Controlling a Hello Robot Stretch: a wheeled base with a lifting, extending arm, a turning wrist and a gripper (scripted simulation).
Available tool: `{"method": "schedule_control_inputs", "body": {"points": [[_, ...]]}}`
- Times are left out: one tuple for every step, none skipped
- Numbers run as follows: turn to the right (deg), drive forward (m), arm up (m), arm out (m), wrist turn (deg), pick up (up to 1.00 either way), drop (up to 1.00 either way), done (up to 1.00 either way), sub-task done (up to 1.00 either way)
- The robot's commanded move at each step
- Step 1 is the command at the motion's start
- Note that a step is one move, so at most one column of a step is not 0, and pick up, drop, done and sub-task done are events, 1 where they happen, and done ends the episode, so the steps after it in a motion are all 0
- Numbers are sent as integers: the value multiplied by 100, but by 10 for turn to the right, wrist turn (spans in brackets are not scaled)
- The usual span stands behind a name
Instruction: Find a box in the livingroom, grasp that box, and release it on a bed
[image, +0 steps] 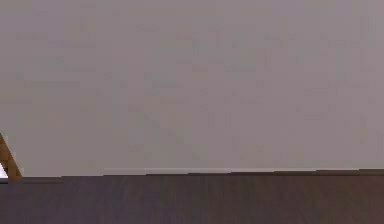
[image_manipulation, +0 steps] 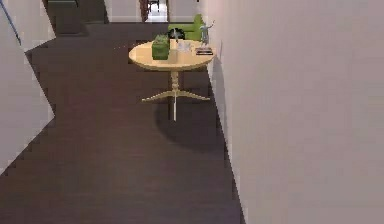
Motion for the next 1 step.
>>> {"method": "schedule_control_inputs", "body": {"points": [[0,10,0,0,0,0,0,0,0]]}}
